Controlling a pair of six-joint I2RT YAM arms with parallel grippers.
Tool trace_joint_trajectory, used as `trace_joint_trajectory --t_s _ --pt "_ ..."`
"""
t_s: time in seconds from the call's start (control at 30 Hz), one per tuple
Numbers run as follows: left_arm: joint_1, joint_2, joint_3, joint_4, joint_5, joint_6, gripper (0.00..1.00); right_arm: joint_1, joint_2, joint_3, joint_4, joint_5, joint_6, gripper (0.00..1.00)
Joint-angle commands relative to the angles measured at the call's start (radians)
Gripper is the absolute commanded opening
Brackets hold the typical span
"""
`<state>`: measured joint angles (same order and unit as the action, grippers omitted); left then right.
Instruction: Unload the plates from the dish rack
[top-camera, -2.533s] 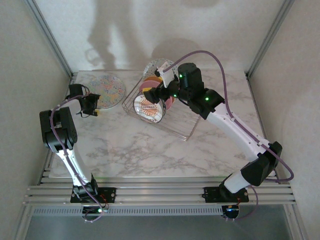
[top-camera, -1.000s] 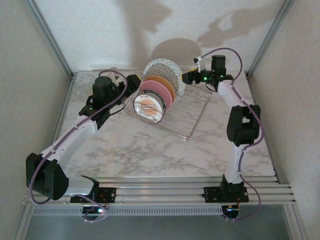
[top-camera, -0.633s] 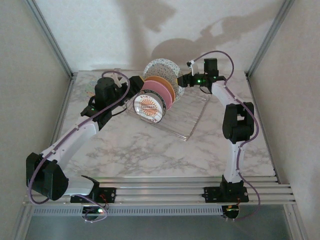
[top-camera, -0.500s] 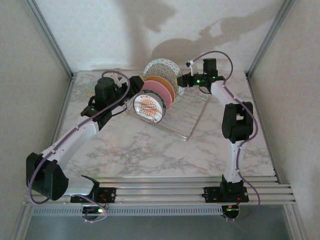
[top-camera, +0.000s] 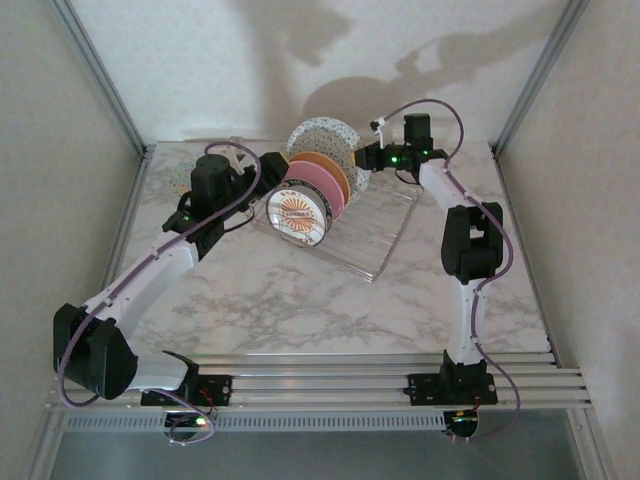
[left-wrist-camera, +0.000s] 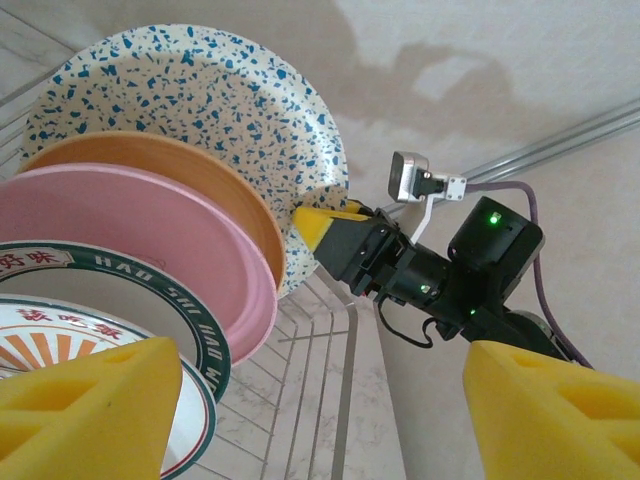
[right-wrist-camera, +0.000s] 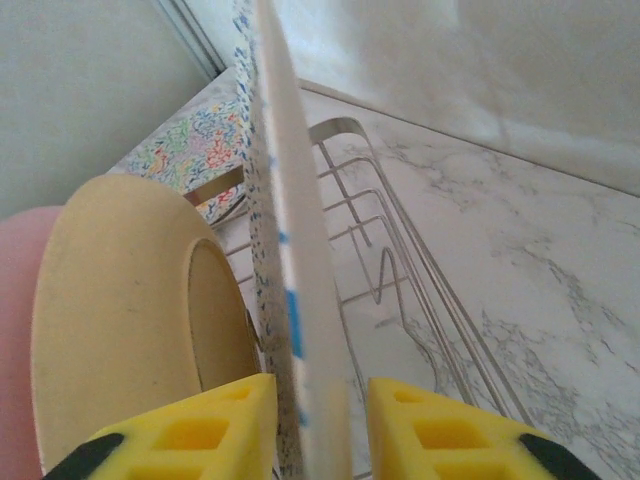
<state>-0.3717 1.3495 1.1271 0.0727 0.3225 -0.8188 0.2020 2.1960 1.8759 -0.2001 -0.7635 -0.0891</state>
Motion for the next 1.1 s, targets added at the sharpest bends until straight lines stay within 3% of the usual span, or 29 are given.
trace_joint_trajectory --t_s 0.0,0.17,0.5,1.07 --pt "-0.008 0.007 0.026 0.029 0.021 0.023 0.75 0.016 0.019 0.035 -0.011 -0.020 -0.010 0.24" --pt "-0.008 0.008 0.028 0.030 0.024 0.024 0.74 0.026 0.009 0.047 -0.020 -0.019 -0.025 0.13" --pt "-0.010 0.000 0.013 0.032 0.023 0.021 0.74 0.031 -0.044 0.066 -0.073 0.024 -0.089 0.00" --pt "-0.009 0.017 0.035 0.071 0.037 0.000 0.74 0.025 -0.229 0.020 -0.013 0.267 -0.178 0.00"
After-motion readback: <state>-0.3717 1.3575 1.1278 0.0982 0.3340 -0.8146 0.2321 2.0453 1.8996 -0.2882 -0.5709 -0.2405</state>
